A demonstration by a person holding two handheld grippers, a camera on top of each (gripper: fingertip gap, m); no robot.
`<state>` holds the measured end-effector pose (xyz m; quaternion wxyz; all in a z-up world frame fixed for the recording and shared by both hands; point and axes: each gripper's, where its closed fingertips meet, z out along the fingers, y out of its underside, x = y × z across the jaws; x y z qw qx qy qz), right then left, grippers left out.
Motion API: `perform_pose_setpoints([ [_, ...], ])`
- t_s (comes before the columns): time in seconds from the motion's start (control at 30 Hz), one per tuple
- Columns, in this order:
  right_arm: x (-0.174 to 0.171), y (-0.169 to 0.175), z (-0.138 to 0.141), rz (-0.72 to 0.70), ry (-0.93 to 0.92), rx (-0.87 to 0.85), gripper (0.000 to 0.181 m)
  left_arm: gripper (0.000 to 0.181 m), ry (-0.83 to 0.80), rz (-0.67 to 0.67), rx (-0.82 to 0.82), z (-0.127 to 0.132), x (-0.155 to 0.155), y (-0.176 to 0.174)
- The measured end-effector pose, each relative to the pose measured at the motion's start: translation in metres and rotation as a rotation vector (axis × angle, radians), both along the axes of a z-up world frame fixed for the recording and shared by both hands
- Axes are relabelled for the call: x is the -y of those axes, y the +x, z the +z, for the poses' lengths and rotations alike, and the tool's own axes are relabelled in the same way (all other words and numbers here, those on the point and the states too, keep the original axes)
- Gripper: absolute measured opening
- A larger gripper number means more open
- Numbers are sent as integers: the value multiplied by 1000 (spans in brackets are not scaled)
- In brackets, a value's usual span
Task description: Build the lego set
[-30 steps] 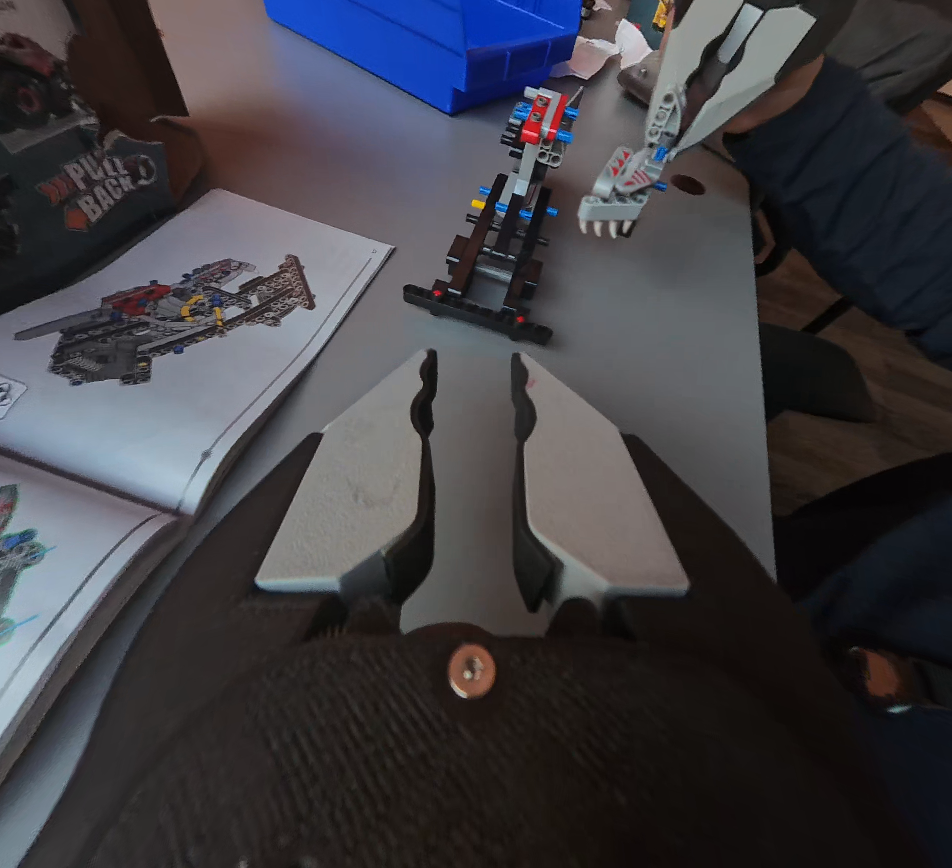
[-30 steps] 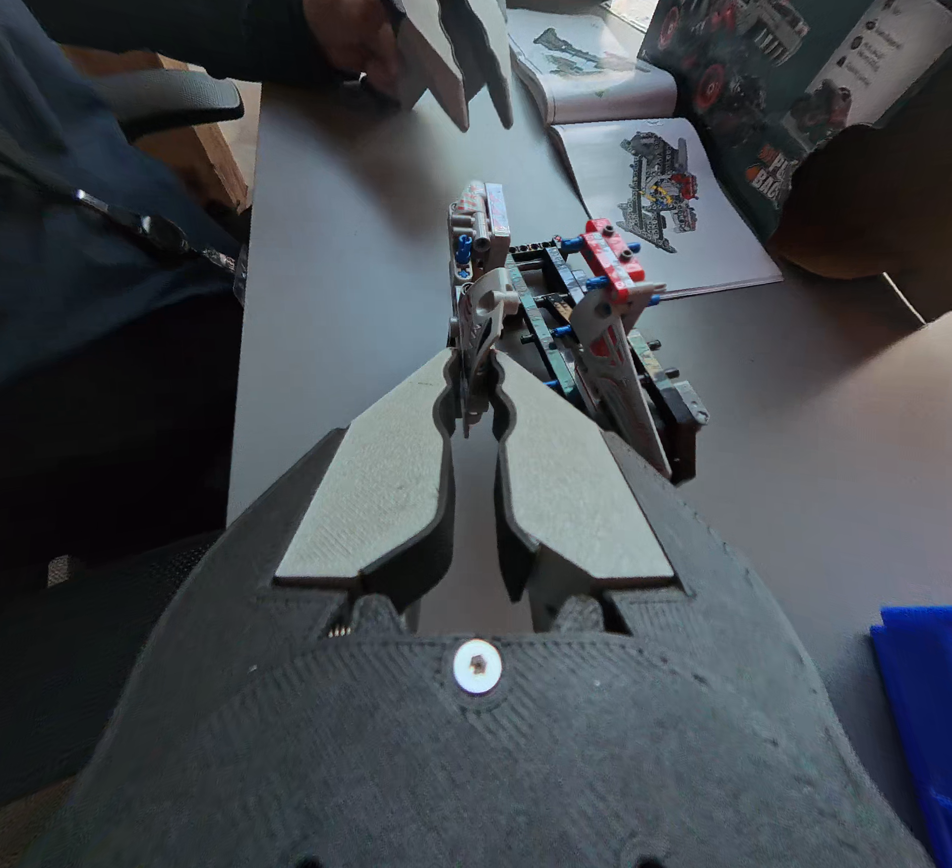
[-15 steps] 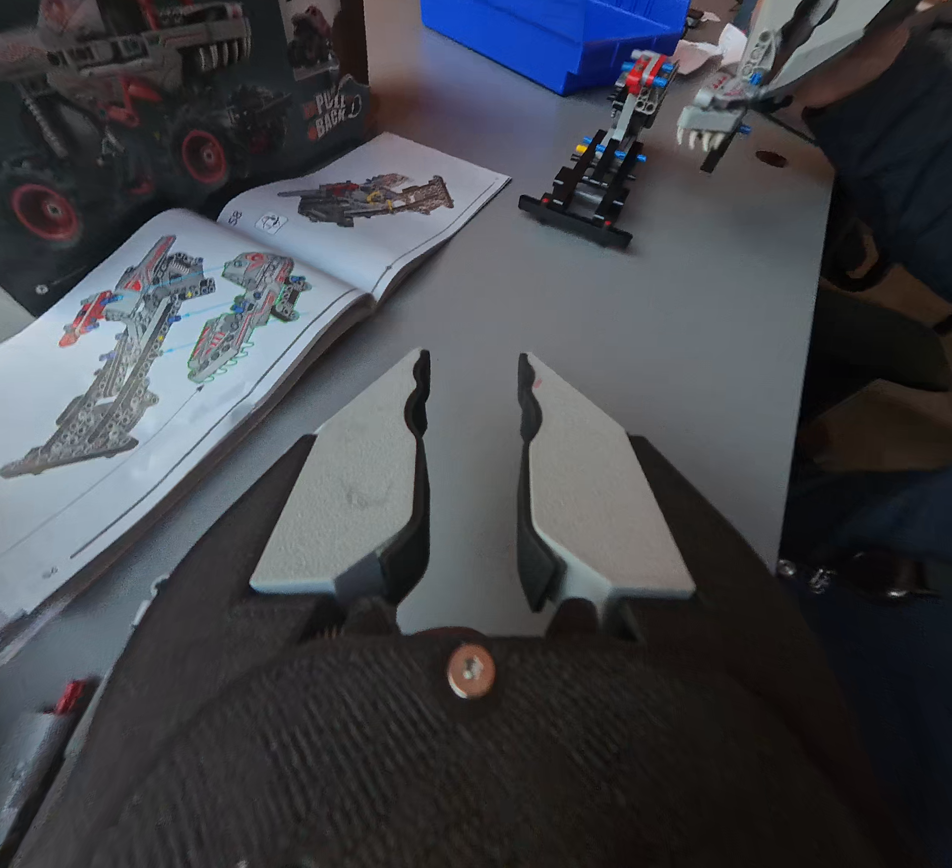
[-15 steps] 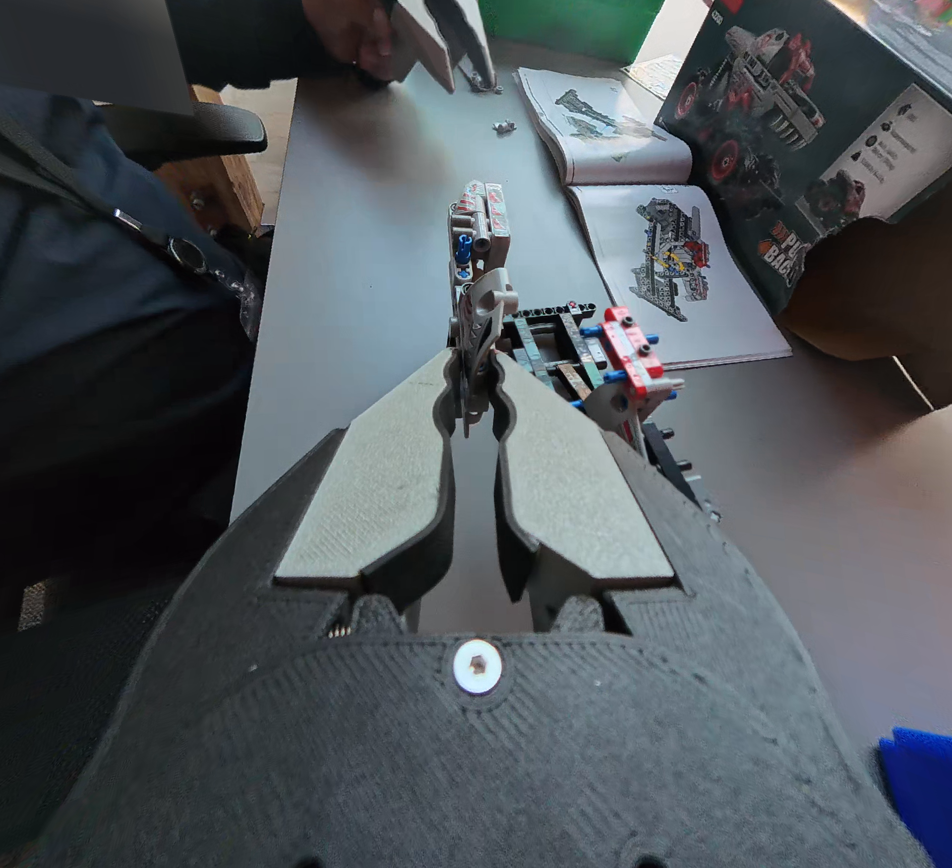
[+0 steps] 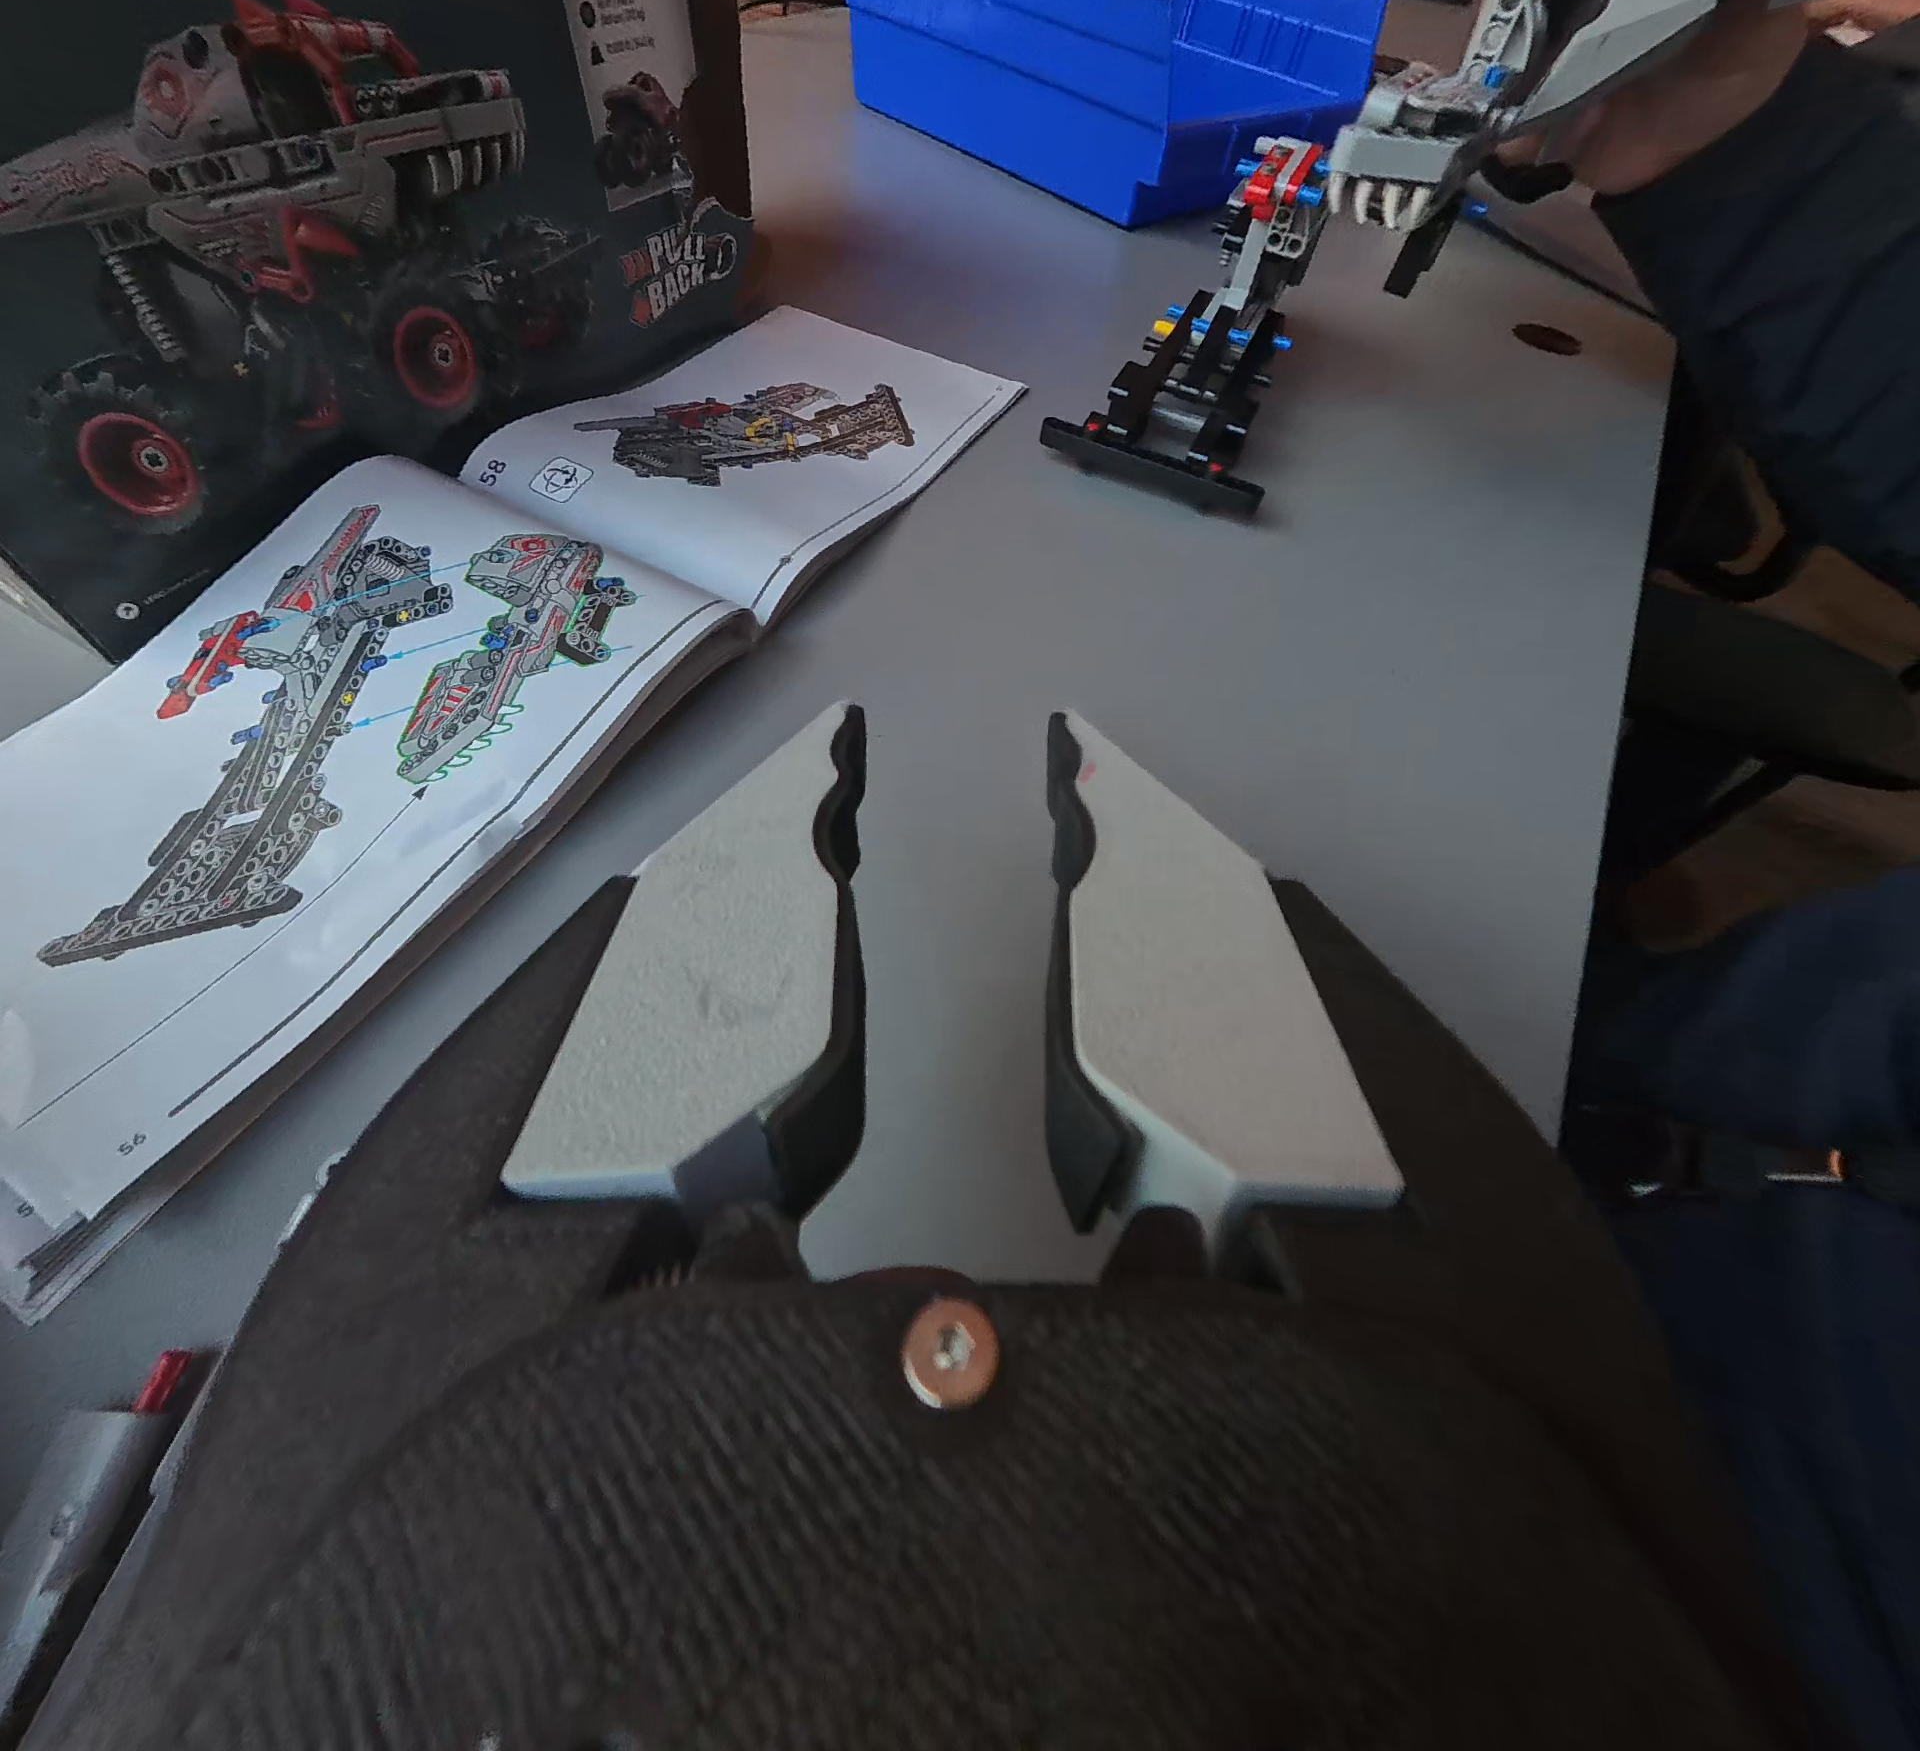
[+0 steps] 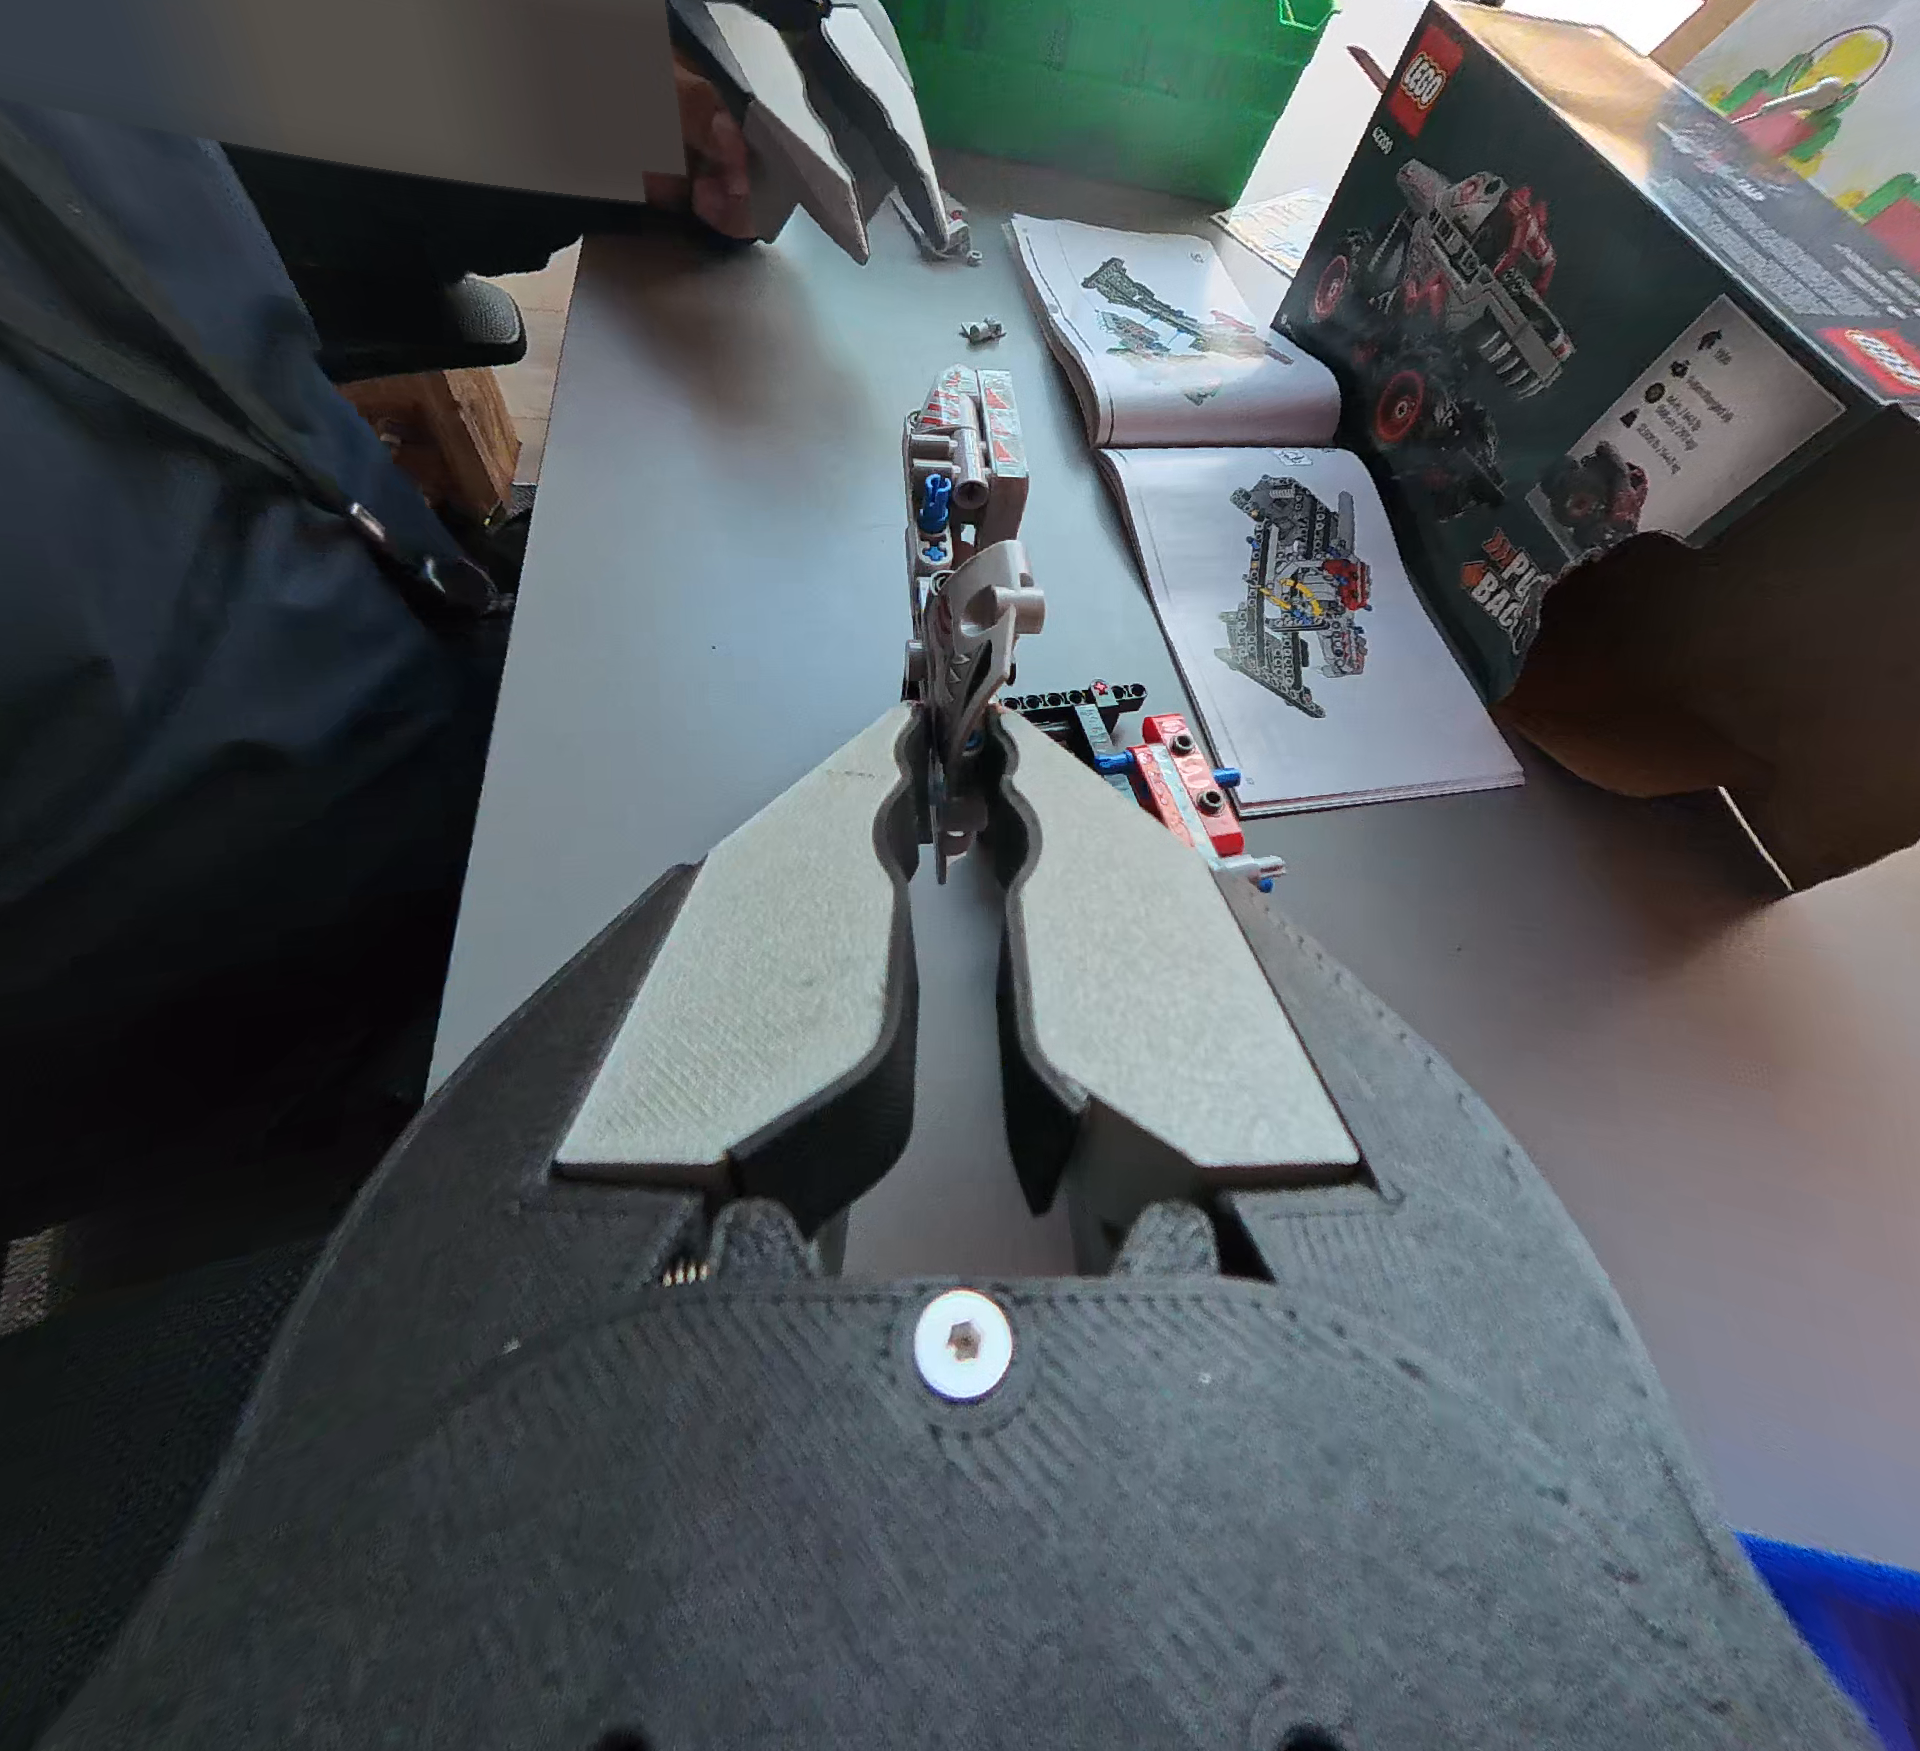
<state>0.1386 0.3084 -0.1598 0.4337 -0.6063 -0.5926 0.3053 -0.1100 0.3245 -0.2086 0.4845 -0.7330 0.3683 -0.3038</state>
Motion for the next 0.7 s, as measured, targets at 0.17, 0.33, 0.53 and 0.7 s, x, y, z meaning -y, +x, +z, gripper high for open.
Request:
perform_pose_setpoints([
  [0.17, -5, -1, 6, -21, 26, -17, 7, 33, 15, 38, -20, -1, -3, -3],
  [0.33, -9, -6, 9, -14, 14, -38, 7, 34, -34, 71, 2, -3, -8, -10],
  [0.53, -20, -12, 4, -18, -78, -15, 7, 31, -29, 67, 25, 0, -8, -12],
  [0.7, -21, -5, 3, -64, -103, 1, 7, 30, -19, 81, -16, -4, -17, -16],
])
